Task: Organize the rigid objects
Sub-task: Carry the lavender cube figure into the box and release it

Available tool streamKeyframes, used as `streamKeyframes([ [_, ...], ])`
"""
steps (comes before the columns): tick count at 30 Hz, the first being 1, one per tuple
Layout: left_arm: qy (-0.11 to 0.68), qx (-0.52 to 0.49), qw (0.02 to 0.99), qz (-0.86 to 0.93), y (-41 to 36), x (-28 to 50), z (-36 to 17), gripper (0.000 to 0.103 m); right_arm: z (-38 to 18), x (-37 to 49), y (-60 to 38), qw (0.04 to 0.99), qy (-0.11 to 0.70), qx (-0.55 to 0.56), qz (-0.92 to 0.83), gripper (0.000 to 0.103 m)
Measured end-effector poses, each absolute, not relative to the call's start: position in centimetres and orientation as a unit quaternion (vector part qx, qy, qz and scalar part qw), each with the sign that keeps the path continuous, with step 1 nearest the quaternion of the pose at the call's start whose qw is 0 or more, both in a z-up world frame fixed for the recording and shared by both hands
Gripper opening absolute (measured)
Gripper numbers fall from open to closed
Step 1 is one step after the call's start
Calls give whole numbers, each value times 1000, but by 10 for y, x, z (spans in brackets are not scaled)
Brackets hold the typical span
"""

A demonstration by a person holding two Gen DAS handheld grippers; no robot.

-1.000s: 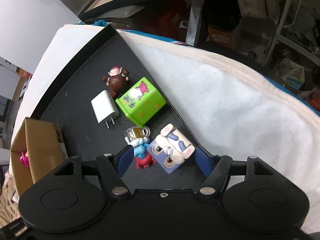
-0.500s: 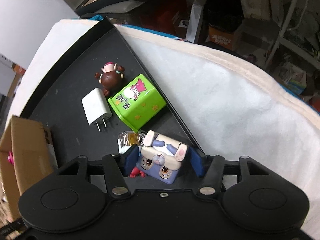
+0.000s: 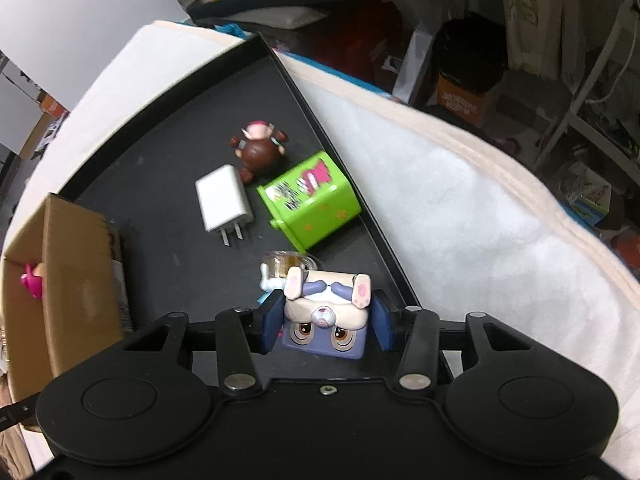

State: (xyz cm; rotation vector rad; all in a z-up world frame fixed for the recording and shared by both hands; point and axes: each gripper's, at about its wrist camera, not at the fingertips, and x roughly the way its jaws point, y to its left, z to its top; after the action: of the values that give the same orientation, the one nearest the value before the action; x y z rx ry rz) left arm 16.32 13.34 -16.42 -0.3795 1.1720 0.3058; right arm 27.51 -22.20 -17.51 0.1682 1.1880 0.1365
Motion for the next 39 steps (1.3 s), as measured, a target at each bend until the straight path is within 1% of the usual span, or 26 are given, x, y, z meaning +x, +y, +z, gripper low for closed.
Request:
streamKeyframes([
  [11, 538, -185, 811, 137, 135, 159, -160, 14, -130, 270, -205, 846, 521, 70, 92, 45],
  [28, 520, -227, 814, 128, 145, 148, -162, 15, -94, 258, -165, 859, 492, 49, 130, 45],
  [39, 513, -243, 814, 124, 154, 145, -164, 15, -82, 254, -129, 862, 483, 30, 150, 45],
])
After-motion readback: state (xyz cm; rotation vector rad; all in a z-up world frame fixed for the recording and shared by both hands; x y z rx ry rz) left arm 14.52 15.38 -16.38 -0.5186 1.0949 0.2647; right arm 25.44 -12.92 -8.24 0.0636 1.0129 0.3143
